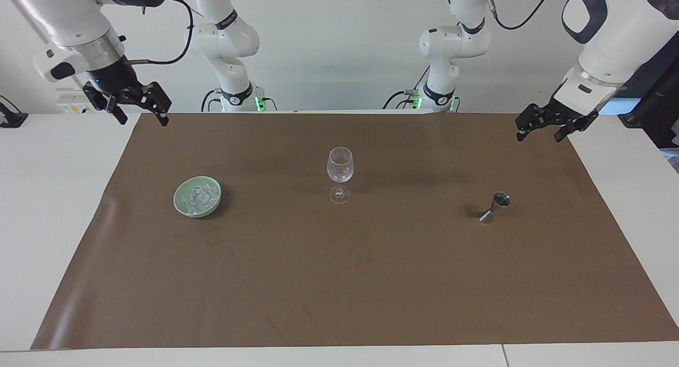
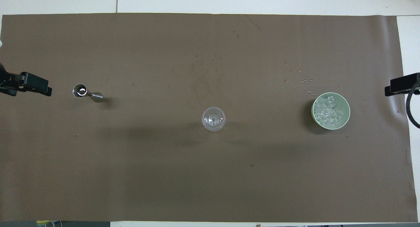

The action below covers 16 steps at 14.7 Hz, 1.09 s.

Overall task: Pour wine and add ice with both arms
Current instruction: 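Move the open left gripper toward the silver jigger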

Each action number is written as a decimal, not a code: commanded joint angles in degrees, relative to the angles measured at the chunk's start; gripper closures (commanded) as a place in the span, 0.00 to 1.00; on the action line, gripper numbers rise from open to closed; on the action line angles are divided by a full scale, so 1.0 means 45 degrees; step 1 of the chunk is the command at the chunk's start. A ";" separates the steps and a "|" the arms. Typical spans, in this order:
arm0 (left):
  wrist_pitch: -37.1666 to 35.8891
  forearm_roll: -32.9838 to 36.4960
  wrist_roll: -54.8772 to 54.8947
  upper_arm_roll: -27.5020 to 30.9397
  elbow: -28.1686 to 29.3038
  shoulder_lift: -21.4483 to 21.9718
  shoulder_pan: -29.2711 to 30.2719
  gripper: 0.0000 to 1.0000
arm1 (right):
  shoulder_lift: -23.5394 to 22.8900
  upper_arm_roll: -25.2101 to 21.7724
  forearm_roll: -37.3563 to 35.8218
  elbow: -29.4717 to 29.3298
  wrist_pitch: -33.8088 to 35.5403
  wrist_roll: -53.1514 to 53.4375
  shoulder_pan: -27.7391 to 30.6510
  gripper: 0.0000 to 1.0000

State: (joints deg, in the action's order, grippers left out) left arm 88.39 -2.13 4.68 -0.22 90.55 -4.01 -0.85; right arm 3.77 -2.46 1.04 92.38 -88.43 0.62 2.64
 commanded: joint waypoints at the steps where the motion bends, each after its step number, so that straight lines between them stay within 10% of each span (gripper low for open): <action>1: 0.0085 -0.0502 -0.0219 0.0165 -0.0958 -0.1583 0.0092 0.00 | 0.0100 0.0116 0.0102 0.0136 0.0042 -0.0216 0.0195 0.00; 16: 0.2388 -0.7161 -1.3751 0.1807 -0.1118 -0.4751 0.1477 0.00 | 0.0100 0.0116 0.0102 0.0136 0.0061 -0.0216 0.0195 0.00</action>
State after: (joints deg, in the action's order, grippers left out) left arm 98.38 -31.83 -52.90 7.58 87.19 -23.63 5.31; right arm 3.77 -2.46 1.04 92.39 -88.43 0.62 2.64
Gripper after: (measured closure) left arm 0.000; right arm 0.000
